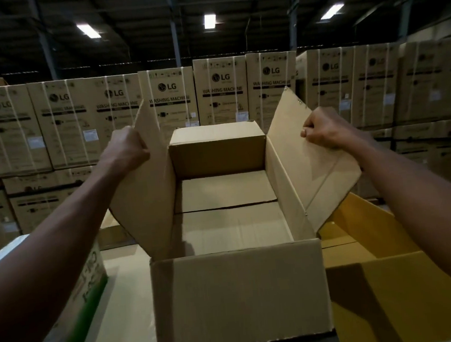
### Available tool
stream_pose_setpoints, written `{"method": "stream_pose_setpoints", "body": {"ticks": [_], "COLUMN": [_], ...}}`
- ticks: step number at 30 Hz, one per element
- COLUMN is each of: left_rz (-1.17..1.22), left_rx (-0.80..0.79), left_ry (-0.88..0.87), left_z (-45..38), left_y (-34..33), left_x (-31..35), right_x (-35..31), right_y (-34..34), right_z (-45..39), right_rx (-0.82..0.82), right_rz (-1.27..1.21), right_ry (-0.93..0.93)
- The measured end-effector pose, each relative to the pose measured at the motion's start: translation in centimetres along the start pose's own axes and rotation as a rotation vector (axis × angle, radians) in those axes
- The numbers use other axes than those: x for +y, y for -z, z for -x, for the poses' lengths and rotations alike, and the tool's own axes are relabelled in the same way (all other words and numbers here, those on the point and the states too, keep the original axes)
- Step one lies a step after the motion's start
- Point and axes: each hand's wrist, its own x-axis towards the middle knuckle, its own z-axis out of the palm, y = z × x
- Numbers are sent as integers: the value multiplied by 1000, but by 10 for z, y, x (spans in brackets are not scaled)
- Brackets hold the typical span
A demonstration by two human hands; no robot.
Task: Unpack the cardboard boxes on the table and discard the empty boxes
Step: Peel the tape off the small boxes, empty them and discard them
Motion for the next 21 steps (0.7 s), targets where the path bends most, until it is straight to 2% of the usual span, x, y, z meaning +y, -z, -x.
{"method": "stream_pose_setpoints", "body": {"ticks": [11, 16, 21], "left_rz": [46, 76, 122], "left_rx": [-11, -41, -88], "left_ry": [-59, -49, -35], "left_z": [2, -15, -47], "left_y": [-85, -127, -172], "left_x": [184, 230, 250], "right_x": [180, 240, 288], "right_y": [71, 78, 69], "right_z": [-14, -33, -64], "right_rx": [-3, -27, -73], "right_rz": [63, 84, 108], "right_ry": [-22, -44, -60]}}
